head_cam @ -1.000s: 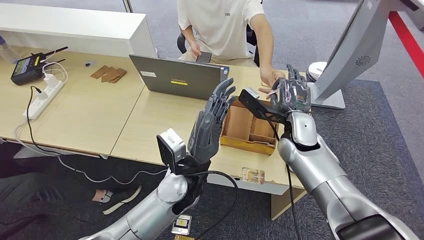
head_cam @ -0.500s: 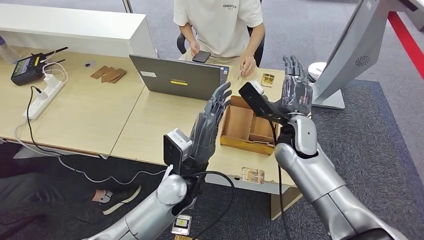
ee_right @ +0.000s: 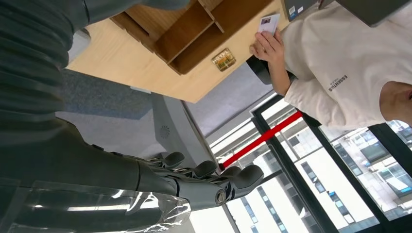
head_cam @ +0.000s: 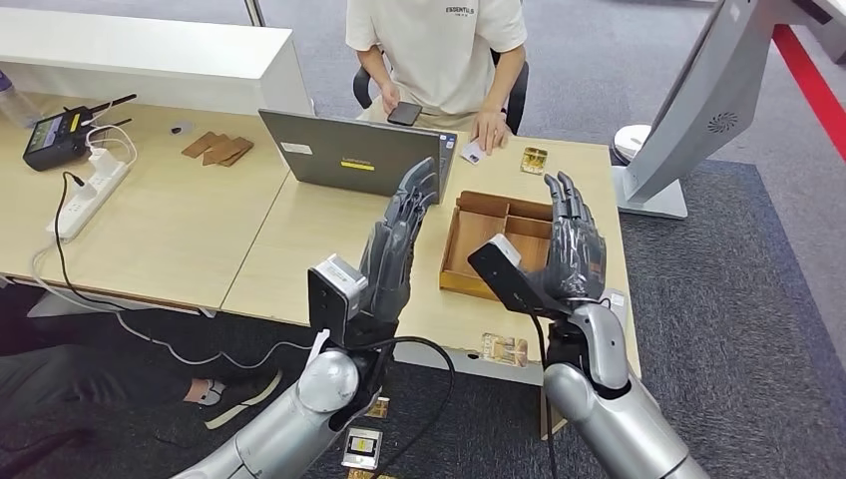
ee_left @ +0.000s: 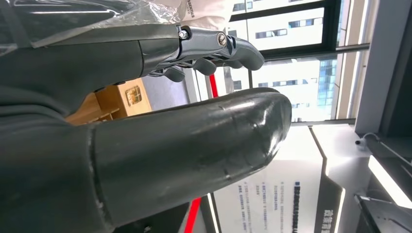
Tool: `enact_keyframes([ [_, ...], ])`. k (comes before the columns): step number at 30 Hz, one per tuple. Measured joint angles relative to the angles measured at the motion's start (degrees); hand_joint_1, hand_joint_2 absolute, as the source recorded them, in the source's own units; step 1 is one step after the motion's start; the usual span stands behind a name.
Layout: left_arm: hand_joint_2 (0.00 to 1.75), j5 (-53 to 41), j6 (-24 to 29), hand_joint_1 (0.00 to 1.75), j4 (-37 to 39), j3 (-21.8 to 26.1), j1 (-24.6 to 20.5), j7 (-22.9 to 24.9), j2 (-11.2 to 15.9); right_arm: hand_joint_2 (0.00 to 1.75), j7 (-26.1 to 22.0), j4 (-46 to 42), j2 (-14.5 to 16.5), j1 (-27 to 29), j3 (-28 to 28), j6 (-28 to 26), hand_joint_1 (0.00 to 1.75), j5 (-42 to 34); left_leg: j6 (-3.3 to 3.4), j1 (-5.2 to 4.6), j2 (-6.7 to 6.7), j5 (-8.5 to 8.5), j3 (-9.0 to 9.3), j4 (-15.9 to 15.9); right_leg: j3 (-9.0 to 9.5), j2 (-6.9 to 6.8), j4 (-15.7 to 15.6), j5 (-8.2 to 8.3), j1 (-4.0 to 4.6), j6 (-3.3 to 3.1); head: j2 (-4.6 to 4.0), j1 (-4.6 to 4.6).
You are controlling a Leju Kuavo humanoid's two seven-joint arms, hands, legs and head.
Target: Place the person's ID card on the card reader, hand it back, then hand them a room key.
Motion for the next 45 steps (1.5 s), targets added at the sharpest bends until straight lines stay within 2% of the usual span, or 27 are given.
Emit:
enact_keyframes([
  [10,0.0,0.59,-0.19,0.0,-0.51,-0.08,-0.01,-0.06,0.09,1.75,0.6,-0.26,-0.92,5.49,0.39,-4.14,0.0,3.48,0.0,0.0,0.0,0.0,-0.01,0.0,-0.01,0.0,0.0,0.0,0.0,0.0,0.0,0.0],
  [20,0.0,0.33,0.99,0.0,-1.8,-0.1,0.23,1.11,0.57,1.75,0.9,-0.26,-1.2,7.74,0.39,-4.57,0.0,4.57,0.0,0.0,0.0,0.0,-0.01,0.0,0.0,0.0,0.0,0.0,0.0,0.0,0.0,0.0],
  [26,0.0,0.46,1.0,0.0,-2.38,-0.16,0.27,1.23,0.6,1.75,3.1,0.08,-1.26,7.62,0.42,-3.62,0.0,10.77,0.0,0.0,0.0,0.0,-0.01,0.0,0.0,0.0,0.0,0.0,0.0,0.0,0.0,0.0],
  [35,0.0,1.36,1.0,0.0,-2.55,-0.62,0.26,0.79,0.6,1.75,2.92,3.16,-0.9,6.01,0.79,0.06,0.0,12.29,0.0,0.0,0.0,0.0,-0.02,0.0,0.0,0.0,0.0,0.0,0.0,0.0,0.0,0.0],
  [45,0.0,2.85,0.58,0.0,-2.53,-1.44,-0.14,-0.7,0.57,1.75,1.63,10.62,0.57,1.18,1.6,2.42,0.0,12.45,0.0,0.0,0.0,0.0,-0.02,0.0,0.0,0.0,0.0,0.0,0.0,0.0,0.0,0.01],
])
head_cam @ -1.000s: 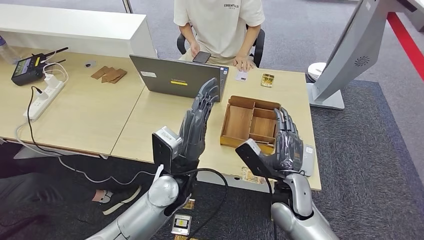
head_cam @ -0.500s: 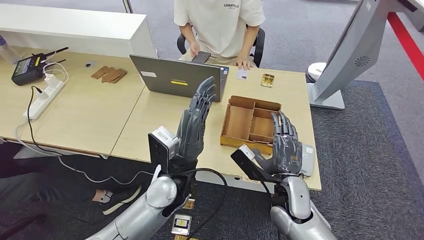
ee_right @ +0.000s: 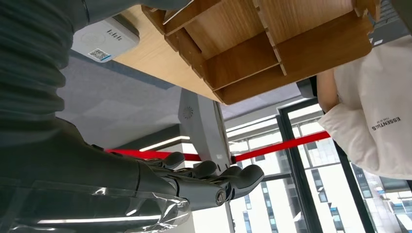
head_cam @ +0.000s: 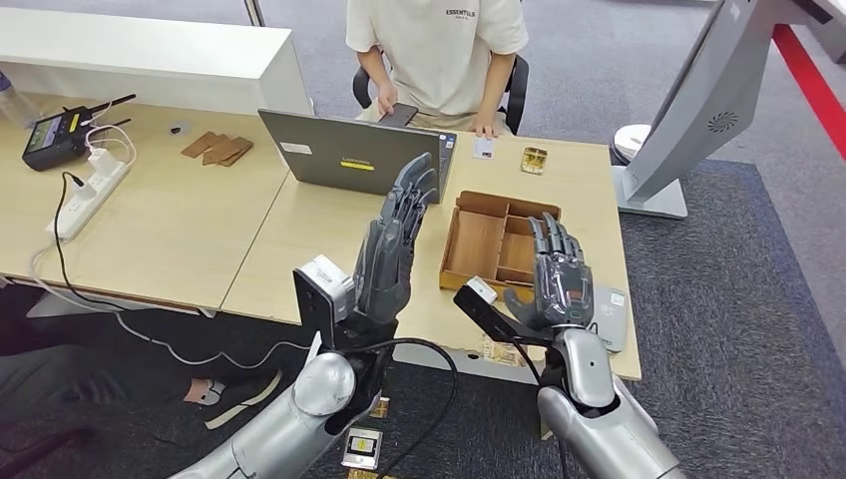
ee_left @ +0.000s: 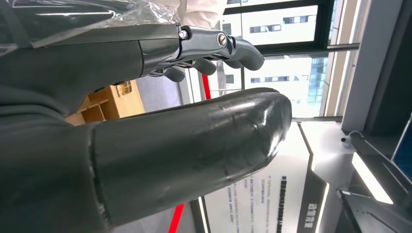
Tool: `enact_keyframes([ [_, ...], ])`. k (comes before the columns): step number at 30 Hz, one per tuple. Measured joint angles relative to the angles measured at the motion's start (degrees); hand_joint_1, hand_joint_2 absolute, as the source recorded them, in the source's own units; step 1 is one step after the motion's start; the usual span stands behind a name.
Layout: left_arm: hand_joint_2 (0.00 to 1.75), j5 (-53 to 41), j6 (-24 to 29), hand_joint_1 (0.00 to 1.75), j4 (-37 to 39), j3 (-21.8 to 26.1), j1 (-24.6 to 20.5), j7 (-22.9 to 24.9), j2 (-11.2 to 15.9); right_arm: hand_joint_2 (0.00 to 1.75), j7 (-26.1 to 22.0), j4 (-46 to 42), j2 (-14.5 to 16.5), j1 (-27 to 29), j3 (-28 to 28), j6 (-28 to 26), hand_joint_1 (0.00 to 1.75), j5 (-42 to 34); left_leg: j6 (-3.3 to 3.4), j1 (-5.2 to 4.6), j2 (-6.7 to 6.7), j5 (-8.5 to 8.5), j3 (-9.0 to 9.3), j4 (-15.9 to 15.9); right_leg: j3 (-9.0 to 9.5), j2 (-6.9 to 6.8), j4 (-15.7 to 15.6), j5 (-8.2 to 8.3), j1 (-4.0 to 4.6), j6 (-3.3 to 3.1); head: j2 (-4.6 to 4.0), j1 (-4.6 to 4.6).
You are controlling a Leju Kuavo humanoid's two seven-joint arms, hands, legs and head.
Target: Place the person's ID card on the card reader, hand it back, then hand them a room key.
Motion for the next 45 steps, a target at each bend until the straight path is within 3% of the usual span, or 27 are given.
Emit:
enact_keyframes([
  [26,0.0,2.34,-1.89,0.0,0.67,-1.69,-1.5,-1.47,-0.11,1.75,-1.19,16.15,1.81,-5.43,1.65,0.11,0.0,-1.06,0.0,0.0,0.0,0.0,0.0,0.0,-0.01,0.0,0.0,0.0,0.0,0.0,0.0,-0.01],
  [45,0.0,3.26,-2.63,0.0,2.22,-2.52,-1.95,-2.67,-0.33,1.75,-3.5,21.96,4.89,-7.89,1.96,0.03,0.0,-0.03,0.0,0.0,0.01,0.0,0.0,0.0,-0.01,0.0,0.0,0.0,0.0,0.0,0.0,0.0],
])
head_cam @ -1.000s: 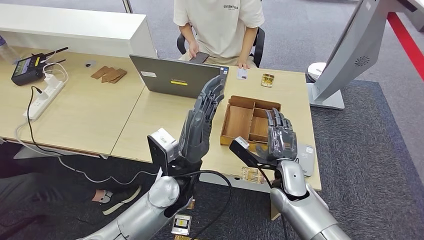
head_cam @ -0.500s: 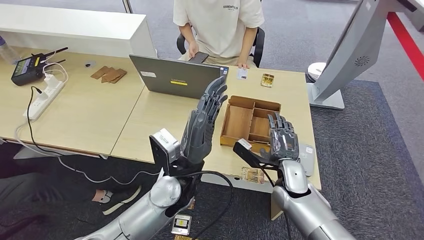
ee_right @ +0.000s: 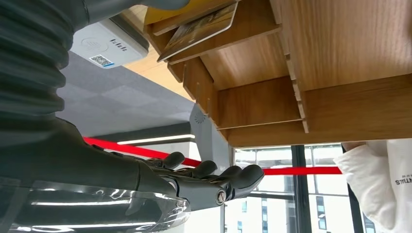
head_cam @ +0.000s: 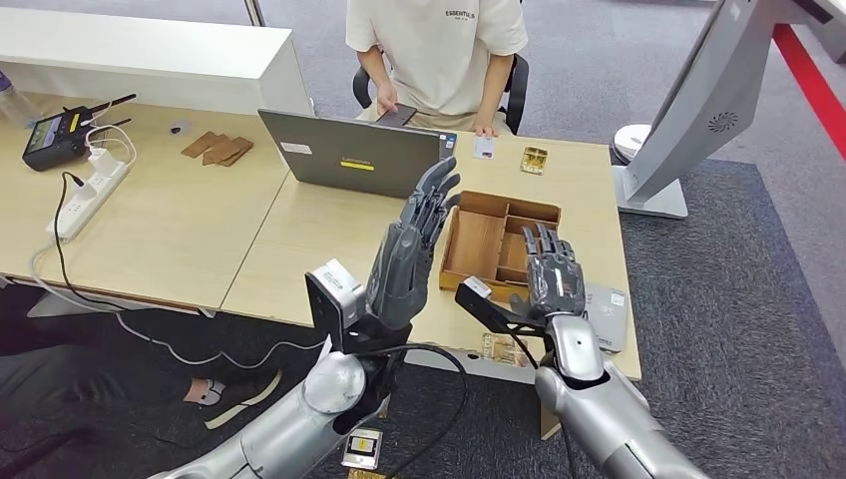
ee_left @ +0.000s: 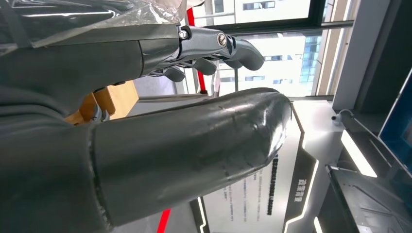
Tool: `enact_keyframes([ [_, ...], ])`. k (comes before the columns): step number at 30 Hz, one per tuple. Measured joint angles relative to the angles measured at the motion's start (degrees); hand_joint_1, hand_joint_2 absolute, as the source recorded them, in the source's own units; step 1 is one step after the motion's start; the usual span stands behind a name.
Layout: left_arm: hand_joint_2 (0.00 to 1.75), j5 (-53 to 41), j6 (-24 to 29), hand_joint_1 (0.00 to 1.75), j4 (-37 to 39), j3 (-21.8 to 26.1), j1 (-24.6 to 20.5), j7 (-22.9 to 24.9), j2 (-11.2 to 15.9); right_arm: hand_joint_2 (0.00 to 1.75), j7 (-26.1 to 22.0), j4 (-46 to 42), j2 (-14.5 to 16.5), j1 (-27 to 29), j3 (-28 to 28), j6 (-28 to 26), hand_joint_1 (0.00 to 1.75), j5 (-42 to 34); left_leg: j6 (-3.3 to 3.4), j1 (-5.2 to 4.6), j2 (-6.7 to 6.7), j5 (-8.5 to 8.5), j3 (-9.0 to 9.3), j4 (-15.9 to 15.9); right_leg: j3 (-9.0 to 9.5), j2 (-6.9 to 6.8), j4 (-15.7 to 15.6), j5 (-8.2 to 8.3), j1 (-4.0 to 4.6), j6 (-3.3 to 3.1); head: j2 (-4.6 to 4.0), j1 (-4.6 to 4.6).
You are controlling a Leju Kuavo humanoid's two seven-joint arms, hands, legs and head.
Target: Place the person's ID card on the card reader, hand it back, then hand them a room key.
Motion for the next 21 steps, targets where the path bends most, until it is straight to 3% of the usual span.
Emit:
enact_keyframes([
  [21,0.0,0.05,0.64,0.0,0.64,-0.34,0.32,-0.85,-0.02,1.75,-0.39,4.32,2.87,-0.98,1.26,1.84,0.0,0.88,0.0,0.0,0.0,0.0,0.0,0.0,0.0,0.0,0.0,0.0,0.0,0.0,0.0,-0.01],
])
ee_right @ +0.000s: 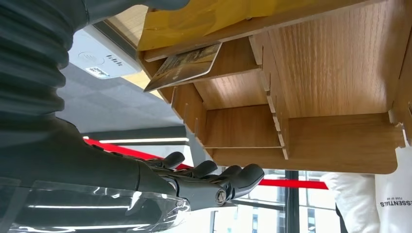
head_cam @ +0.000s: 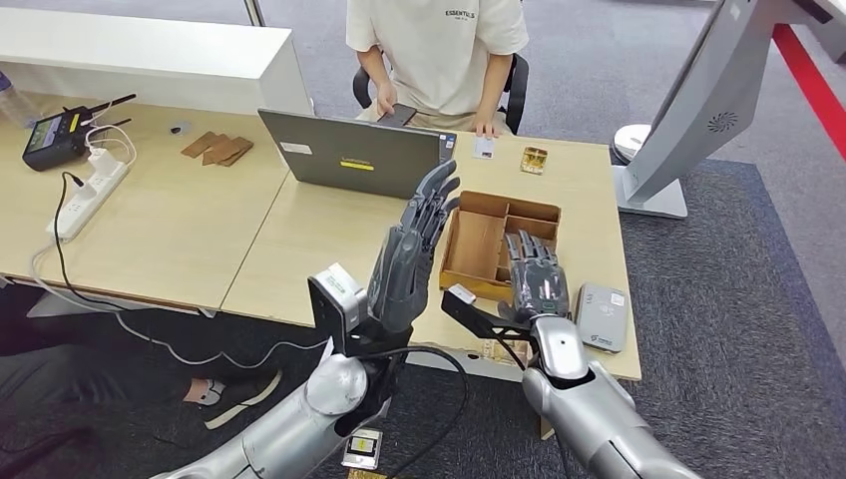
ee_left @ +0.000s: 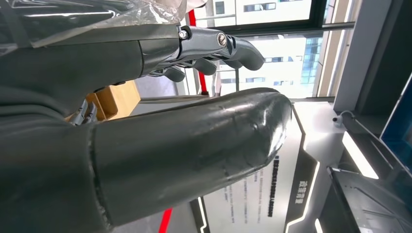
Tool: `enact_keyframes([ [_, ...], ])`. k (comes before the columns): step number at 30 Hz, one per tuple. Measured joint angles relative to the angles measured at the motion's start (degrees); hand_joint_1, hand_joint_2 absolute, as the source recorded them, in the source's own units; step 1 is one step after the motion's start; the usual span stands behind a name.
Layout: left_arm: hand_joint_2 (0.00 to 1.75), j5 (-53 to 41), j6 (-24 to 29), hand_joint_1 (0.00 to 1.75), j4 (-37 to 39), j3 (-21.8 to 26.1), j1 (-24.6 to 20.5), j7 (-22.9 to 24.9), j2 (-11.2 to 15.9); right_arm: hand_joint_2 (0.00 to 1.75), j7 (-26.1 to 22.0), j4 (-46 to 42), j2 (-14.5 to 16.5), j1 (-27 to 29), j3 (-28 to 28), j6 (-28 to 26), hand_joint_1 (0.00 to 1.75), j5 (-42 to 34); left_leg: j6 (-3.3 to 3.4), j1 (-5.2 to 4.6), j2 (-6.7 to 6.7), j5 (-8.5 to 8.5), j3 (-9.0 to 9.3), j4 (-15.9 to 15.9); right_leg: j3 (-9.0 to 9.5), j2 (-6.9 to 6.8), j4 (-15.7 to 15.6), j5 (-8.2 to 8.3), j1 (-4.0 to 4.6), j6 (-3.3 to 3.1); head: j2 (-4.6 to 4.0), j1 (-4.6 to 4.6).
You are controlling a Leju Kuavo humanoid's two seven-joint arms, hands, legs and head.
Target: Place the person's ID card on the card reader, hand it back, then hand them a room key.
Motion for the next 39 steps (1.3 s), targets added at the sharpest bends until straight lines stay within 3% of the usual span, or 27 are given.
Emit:
enact_keyframes([
  [39,0.0,-1.42,0.34,0.0,0.0,0.04,0.88,0.79,0.01,1.75,0.83,3.5,-2.18,-2.34,-0.05,0.09,0.0,-3.08,0.0,0.0,0.0,0.0,0.0,0.0,0.0,0.0,0.0,0.0,0.0,0.0,0.0,0.0],
])
